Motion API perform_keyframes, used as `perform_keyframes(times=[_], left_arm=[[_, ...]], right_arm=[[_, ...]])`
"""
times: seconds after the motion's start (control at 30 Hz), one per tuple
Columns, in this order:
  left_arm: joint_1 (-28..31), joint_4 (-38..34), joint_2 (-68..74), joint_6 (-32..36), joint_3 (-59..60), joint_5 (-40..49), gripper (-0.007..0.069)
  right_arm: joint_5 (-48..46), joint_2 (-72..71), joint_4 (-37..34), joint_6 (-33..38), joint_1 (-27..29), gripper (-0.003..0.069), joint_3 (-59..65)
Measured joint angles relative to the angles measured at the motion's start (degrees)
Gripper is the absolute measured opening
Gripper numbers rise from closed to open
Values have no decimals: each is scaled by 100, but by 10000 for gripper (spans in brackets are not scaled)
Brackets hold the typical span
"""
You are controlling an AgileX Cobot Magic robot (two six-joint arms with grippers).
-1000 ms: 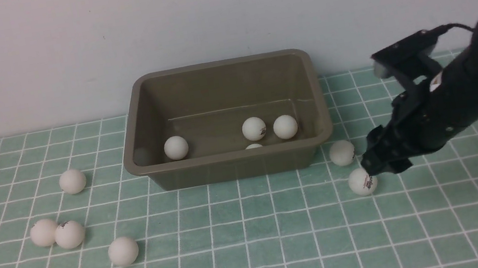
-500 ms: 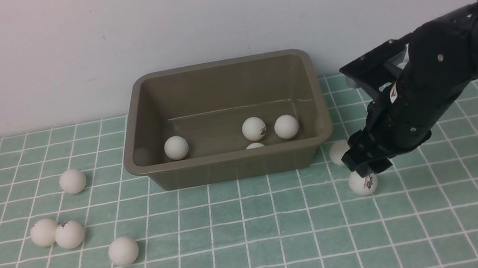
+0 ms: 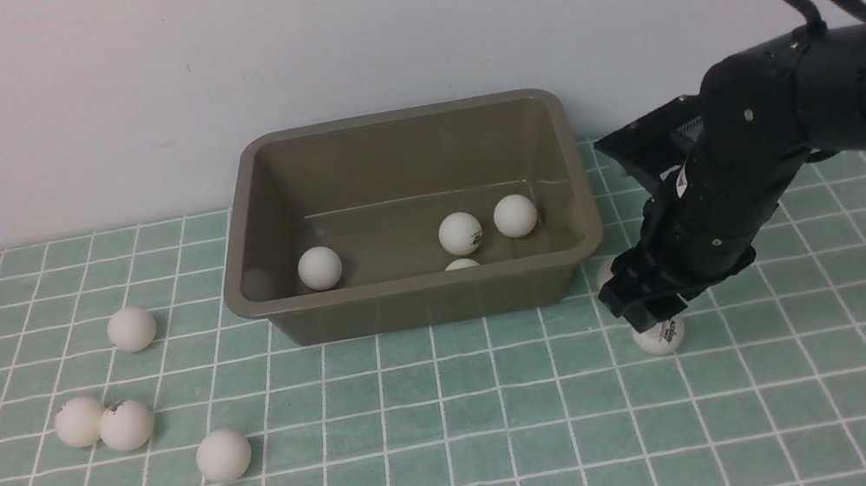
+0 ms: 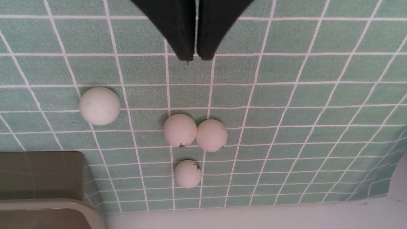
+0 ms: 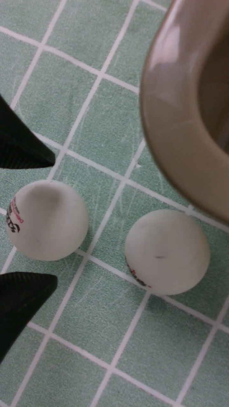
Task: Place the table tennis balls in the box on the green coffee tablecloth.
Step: 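Reach for and grasp a ping pong ball on the table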
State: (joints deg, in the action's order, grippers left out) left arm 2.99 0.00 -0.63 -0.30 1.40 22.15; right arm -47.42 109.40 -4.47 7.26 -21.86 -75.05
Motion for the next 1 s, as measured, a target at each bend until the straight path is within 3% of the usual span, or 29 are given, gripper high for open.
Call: perform_keyframes(times=[0.6,0.83,1.0], left_arm=[[0,0,0,0,0,0,-4],[0,0,0,0,0,0,-4],[0,0,0,0,0,0,-4]], right_arm=[[-54,481,0,0,0,366,-43],[-1364,401,0,5,0,366,-493],[-2243,144,-307,168,0,366,-1678]])
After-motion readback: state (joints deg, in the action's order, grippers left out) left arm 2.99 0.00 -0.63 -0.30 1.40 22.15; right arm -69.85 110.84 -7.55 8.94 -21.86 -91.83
